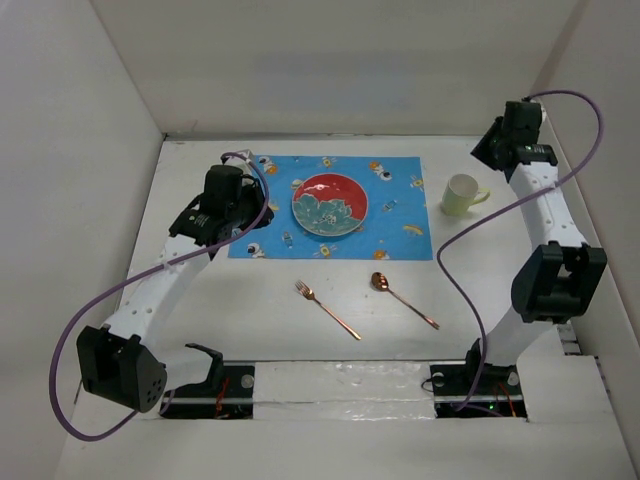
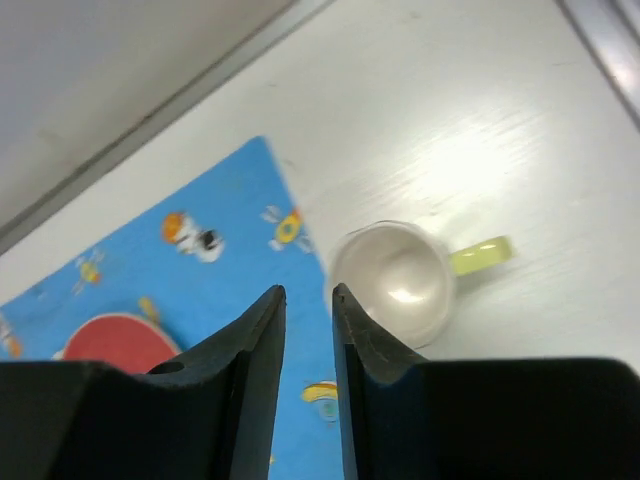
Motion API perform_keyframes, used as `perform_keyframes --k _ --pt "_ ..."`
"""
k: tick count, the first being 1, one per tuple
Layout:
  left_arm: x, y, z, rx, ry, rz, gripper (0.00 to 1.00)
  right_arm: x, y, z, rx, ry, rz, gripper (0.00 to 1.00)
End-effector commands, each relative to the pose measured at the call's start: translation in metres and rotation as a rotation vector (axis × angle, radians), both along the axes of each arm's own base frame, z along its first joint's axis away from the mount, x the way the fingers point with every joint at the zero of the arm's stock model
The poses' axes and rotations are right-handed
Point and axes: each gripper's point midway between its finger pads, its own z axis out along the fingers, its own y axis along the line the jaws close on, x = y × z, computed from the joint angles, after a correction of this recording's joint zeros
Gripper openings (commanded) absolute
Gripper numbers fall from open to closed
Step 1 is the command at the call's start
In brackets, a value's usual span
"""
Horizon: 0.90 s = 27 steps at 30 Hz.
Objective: Set the dinner table for one person
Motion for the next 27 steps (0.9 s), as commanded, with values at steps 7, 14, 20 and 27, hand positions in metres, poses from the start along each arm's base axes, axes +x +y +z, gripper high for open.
perform_keyframes --k 7,14,20,27 --pt "-0.005 -0.006 0.011 -0.017 -0.04 -0.044 0.22 -0.033 -0.046 -0.059 -0.099 0.25 -0.114 0.48" --pt "-0.004 -0.009 0.01 -0.024 -0.034 -0.055 0.22 -0.034 -0.044 -0.099 -0.055 0.349 -0.107 0.44" --pt "-0.004 -0.007 0.009 -0.02 -0.033 -0.05 0.22 -0.032 -0.032 -0.127 0.008 0.381 -0.078 0.37" --pt "-0.002 -0.007 0.011 -0.022 -0.04 -0.044 0.22 -0.022 -0.031 -0.129 0.021 0.376 -0.067 0.0"
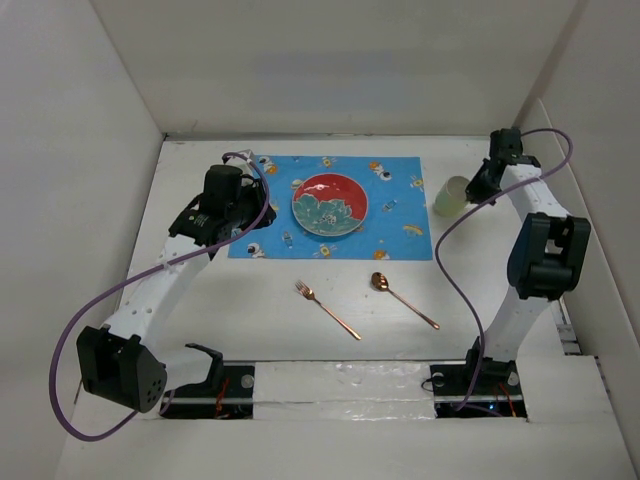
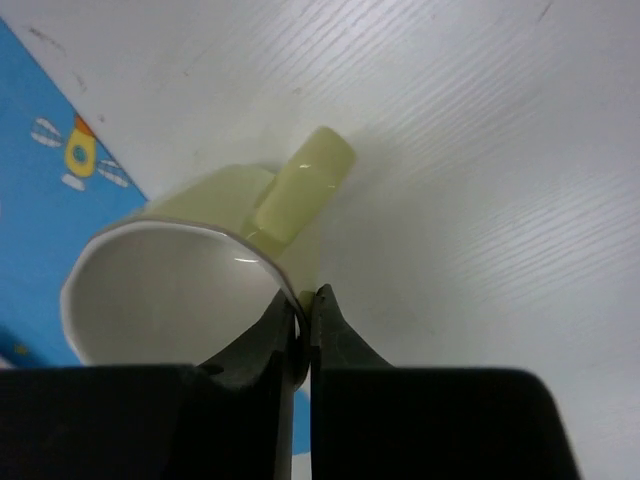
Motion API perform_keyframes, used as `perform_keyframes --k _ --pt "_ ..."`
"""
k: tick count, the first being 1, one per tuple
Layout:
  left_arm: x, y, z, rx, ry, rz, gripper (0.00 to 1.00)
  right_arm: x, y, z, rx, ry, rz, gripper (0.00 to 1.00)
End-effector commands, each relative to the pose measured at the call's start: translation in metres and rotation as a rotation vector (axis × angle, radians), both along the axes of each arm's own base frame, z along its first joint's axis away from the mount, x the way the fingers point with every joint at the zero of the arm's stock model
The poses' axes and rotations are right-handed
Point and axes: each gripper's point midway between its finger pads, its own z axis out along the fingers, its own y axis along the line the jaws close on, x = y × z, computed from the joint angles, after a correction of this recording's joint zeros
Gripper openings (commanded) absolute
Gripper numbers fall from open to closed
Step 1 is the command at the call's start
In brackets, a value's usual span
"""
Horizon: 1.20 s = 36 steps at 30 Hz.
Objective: Set the dinner table for one person
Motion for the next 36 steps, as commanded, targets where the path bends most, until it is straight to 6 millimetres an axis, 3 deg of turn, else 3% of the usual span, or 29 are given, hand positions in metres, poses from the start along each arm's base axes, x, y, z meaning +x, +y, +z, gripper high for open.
perform_keyframes --k 1,6,9,10,11,13,15,17,19,20,23,24,25,27,32,33,34,36 --pt "0.0 -0.002 0.011 -0.011 -0.041 -0.014 0.22 0.015 0.001 0.022 0.007 -0.079 -0.003 0.0" --pt "0.002 -0.002 0.012 -0.011 -0.044 -0.008 0.22 0.038 0.027 0.078 -0.037 -0.236 0.071 0.0" --pt "0.003 -0.003 0.012 -0.013 -0.04 -0.01 0.23 0.048 0.054 0.089 -0.058 -0.227 0.159 0.0" --pt "0.004 -0.004 0.012 -0.012 -0.041 -0.01 0.23 0.058 0.059 0.106 -0.07 -0.258 0.176 0.0" --pt "0.004 -0.004 0.013 -0.013 -0.042 -0.008 0.23 0.061 0.065 0.095 -0.08 -0.219 0.198 0.0" --pt "0.005 -0.003 0.013 -0.008 -0.044 -0.004 0.25 0.074 0.081 0.108 -0.087 -0.244 0.233 0.0" --pt "0.005 -0.002 0.015 -0.007 -0.046 -0.002 0.25 0.081 0.092 0.092 -0.071 -0.206 0.263 0.0" --pt "0.005 -0.001 0.013 -0.002 -0.043 0.003 0.25 0.09 0.1 0.098 -0.062 -0.216 0.281 0.0" --pt "0.005 0.0 0.014 -0.001 -0.044 0.011 0.25 0.098 0.112 0.085 -0.058 -0.195 0.302 0.0" --pt "0.004 0.001 0.013 0.0 -0.043 0.011 0.25 0.103 0.113 0.092 -0.057 -0.209 0.305 0.0" --pt "0.004 0.002 0.013 0.001 -0.041 0.022 0.26 0.112 0.116 0.08 -0.046 -0.19 0.308 0.0" --pt "0.004 0.002 0.012 0.001 -0.041 0.022 0.26 0.118 0.116 0.087 -0.048 -0.21 0.306 0.0" --pt "0.004 0.002 0.013 0.0 -0.043 0.024 0.26 0.12 0.116 0.076 -0.047 -0.184 0.305 0.0" --pt "0.004 0.003 0.013 -0.001 -0.044 0.032 0.27 0.127 0.116 0.082 -0.052 -0.203 0.301 0.0" --pt "0.004 0.005 0.01 0.0 -0.04 0.044 0.28 0.131 0.117 0.062 -0.045 -0.163 0.306 0.0" --pt "0.004 0.005 0.01 -0.001 -0.04 0.048 0.28 0.131 0.122 0.06 -0.043 -0.16 0.31 0.02" --pt "0.004 0.005 0.011 -0.005 -0.043 0.05 0.29 0.132 0.123 0.061 -0.036 -0.172 0.302 0.18" --pt "0.005 0.005 0.012 -0.007 -0.044 0.053 0.29 0.132 0.124 0.068 -0.031 -0.192 0.307 0.23"
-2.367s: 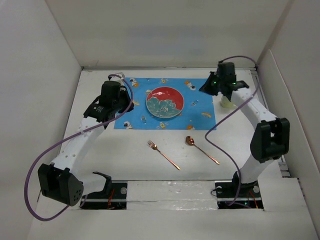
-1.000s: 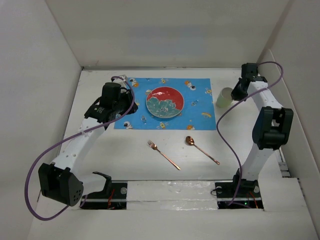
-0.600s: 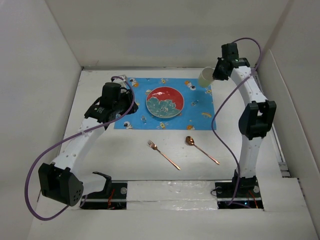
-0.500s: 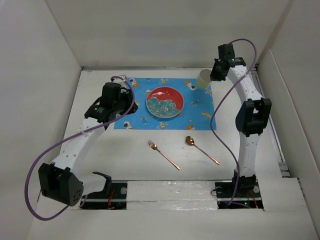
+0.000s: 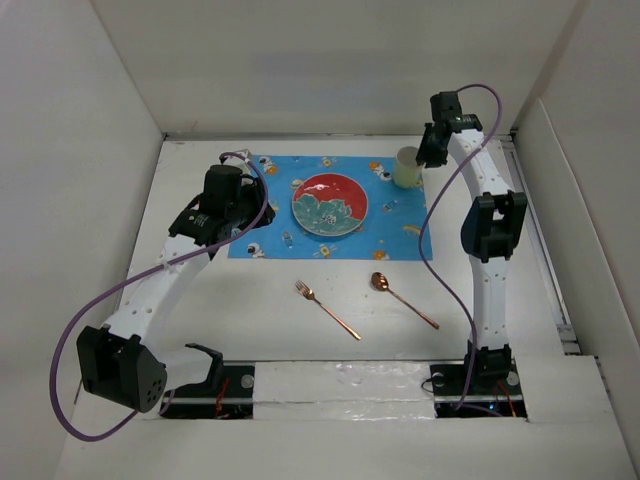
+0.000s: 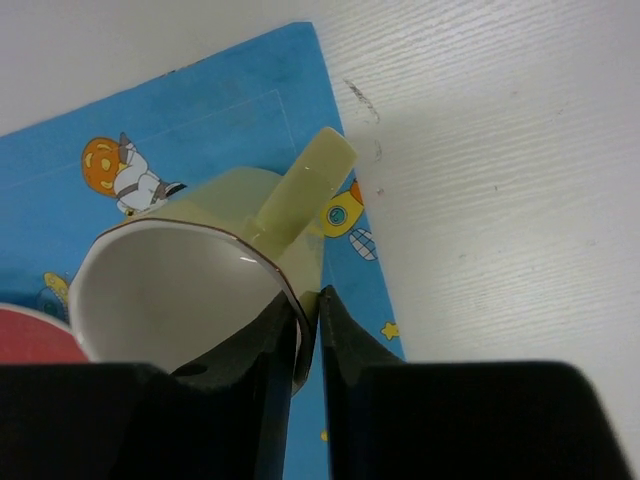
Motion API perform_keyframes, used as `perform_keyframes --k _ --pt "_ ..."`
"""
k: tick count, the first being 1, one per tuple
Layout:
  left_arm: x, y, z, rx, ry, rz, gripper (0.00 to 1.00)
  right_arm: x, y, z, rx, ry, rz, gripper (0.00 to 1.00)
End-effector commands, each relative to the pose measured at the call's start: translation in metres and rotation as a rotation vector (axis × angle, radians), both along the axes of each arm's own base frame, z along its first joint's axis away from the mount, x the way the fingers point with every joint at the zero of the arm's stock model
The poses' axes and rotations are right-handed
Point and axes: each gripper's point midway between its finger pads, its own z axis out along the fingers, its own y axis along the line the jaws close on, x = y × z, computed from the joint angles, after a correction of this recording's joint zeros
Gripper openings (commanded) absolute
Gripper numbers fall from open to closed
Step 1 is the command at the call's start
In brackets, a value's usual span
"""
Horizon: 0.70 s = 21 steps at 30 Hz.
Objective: Set the dinner table for one person
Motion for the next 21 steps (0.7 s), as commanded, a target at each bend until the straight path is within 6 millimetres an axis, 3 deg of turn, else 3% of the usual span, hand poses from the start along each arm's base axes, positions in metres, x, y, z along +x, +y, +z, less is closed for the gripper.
perform_keyframes --k 1,4,7,8,9,10,11,12,13,14,15,16,17,19,20,21 --pt "0.002 -0.001 0.012 -0.018 -0.04 0.011 0.29 0.018 0.008 0.06 0.042 -0.172 0.004 0.33" --pt "0.003 -0.001 0.012 -0.015 -0.04 0.01 0.29 0.021 0.01 0.084 0.08 -0.22 0.015 0.45" --pt "0.006 -0.001 0.02 -0.004 -0.056 0.006 0.29 0.011 0.018 0.12 0.152 -0.282 0.062 0.48" --pt "0.007 -0.001 0.02 -0.003 -0.056 0.007 0.29 0.011 0.018 0.12 0.152 -0.282 0.063 0.48" --pt "0.007 0.0 0.021 0.004 -0.057 0.002 0.29 0.002 0.019 0.157 0.163 -0.363 0.079 0.4" --pt "0.008 0.0 0.024 0.007 -0.062 0.002 0.28 -0.011 0.024 0.138 0.184 -0.315 0.098 0.31" --pt "0.009 0.0 0.025 0.01 -0.065 0.0 0.26 -0.022 0.025 0.14 0.192 -0.32 0.106 0.22" --pt "0.009 0.0 0.027 0.013 -0.07 -0.005 0.24 -0.038 0.036 0.191 0.212 -0.466 0.15 0.02" --pt "0.009 0.0 0.029 0.013 -0.074 -0.008 0.19 -0.055 0.061 0.193 0.24 -0.485 0.211 0.0" --pt "0.009 -0.002 0.03 0.008 -0.074 -0.02 0.14 -0.08 0.074 0.146 0.249 -0.393 0.243 0.0" --pt "0.008 -0.003 0.03 0.008 -0.071 -0.021 0.07 -0.094 0.089 0.147 0.259 -0.421 0.294 0.0" --pt "0.009 -0.003 0.032 0.007 -0.077 -0.022 0.0 -0.122 0.103 0.161 0.273 -0.458 0.352 0.0" --pt "0.01 -0.004 0.035 0.003 -0.081 -0.023 0.0 -0.159 0.134 0.117 0.277 -0.357 0.447 0.0" --pt "0.015 -0.005 0.047 -0.02 -0.1 -0.002 0.0 -0.204 0.164 0.103 0.297 -0.335 0.557 0.0" --pt "0.017 -0.006 0.054 -0.035 -0.114 0.005 0.0 -0.237 0.194 0.088 0.308 -0.288 0.657 0.02" --pt "0.019 -0.008 0.061 -0.053 -0.125 0.008 0.0 -0.263 0.201 0.058 0.297 -0.21 0.692 0.14"
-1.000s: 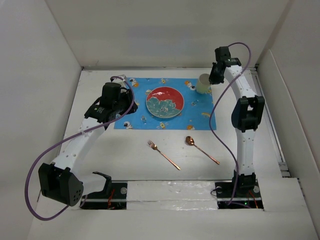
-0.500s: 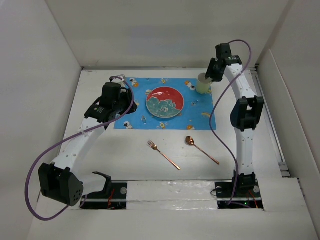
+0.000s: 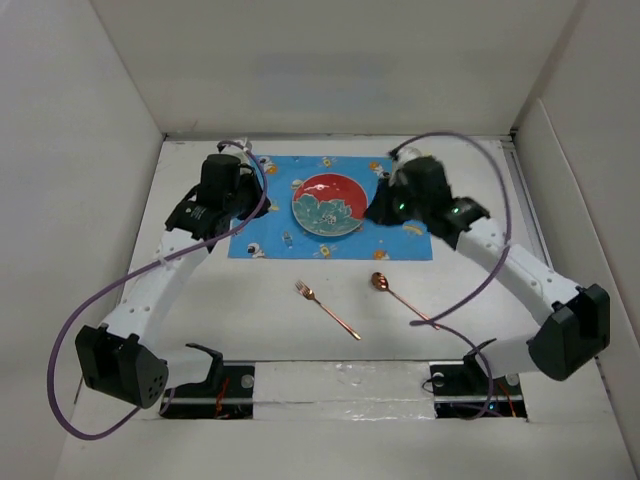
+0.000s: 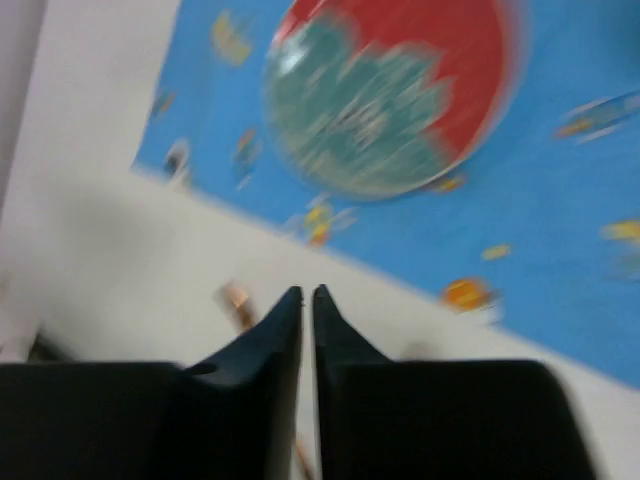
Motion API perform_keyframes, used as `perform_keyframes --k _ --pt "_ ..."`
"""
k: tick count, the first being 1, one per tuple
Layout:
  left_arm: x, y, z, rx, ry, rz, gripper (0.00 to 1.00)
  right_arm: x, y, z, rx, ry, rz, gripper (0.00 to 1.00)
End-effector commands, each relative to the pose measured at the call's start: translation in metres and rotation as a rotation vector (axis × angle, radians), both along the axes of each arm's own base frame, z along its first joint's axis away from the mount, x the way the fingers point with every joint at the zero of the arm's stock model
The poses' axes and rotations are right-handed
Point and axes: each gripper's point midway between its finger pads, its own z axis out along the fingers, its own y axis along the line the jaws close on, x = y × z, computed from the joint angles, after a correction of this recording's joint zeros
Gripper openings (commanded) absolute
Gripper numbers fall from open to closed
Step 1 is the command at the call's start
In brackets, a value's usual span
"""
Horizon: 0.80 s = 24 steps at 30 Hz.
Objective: Set the dinner table for one person
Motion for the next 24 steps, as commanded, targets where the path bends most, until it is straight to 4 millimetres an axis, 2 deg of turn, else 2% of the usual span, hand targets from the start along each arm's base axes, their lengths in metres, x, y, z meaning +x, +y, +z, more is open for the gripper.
perform_keyframes --k 1,2,3,4,5,6,7,8,11,12,14,15,17,20,21,22,23,24 --pt "0.015 -0.01 0.053 -0.076 -0.111 0.008 0.0 -0.067 0.053 -0.067 -0.055 0.097 0.227 0.23" --pt "0.016 -0.013 0.061 -0.098 -0.119 0.005 0.04 -0.081 0.062 -0.077 -0.075 0.111 0.257 0.34" --pt "0.017 -0.014 0.066 -0.106 -0.122 0.006 0.09 -0.105 0.076 -0.091 -0.107 0.134 0.314 0.5" --pt "0.017 -0.015 0.077 -0.117 -0.142 0.005 0.18 -0.111 0.08 -0.098 -0.137 0.138 0.32 0.54" --pt "0.016 -0.014 0.084 -0.126 -0.154 0.012 0.22 -0.118 0.087 -0.11 -0.165 0.16 0.343 0.57" --pt "0.012 -0.012 0.091 -0.132 -0.166 0.016 0.24 -0.132 0.099 -0.117 -0.189 0.162 0.393 0.58" --pt "0.01 -0.01 0.097 -0.137 -0.179 0.022 0.25 -0.134 0.103 -0.123 -0.22 0.154 0.395 0.58" --pt "0.008 -0.007 0.102 -0.138 -0.193 0.039 0.26 -0.138 0.107 -0.141 -0.259 0.177 0.417 0.58" --pt "-0.002 0.001 0.119 -0.16 -0.234 0.07 0.26 -0.148 0.12 -0.163 -0.323 0.189 0.454 0.56" --pt "-0.008 0.004 0.125 -0.17 -0.248 0.075 0.27 -0.152 0.123 -0.177 -0.349 0.208 0.468 0.55" --pt "-0.013 0.007 0.13 -0.173 -0.261 0.086 0.28 -0.162 0.132 -0.185 -0.362 0.214 0.501 0.54" --pt "-0.017 0.01 0.131 -0.172 -0.261 0.09 0.28 -0.16 0.131 -0.194 -0.391 0.211 0.487 0.53" --pt "-0.02 0.013 0.125 -0.162 -0.25 0.102 0.28 -0.161 0.133 -0.202 -0.413 0.218 0.486 0.53" --pt "-0.026 0.015 0.12 -0.163 -0.238 0.107 0.28 -0.163 0.13 -0.224 -0.487 0.23 0.466 0.45" --pt "-0.029 0.016 0.122 -0.168 -0.244 0.108 0.28 -0.166 0.132 -0.226 -0.506 0.226 0.466 0.31" --pt "-0.03 0.016 0.121 -0.169 -0.242 0.107 0.28 -0.162 0.129 -0.233 -0.553 0.214 0.437 0.22" --pt "-0.03 0.023 0.126 -0.157 -0.261 0.137 0.28 -0.165 0.131 -0.238 -0.587 0.204 0.436 0.02" --pt "-0.03 0.024 0.125 -0.153 -0.258 0.142 0.28 -0.167 0.136 -0.233 -0.581 0.2 0.441 0.0"
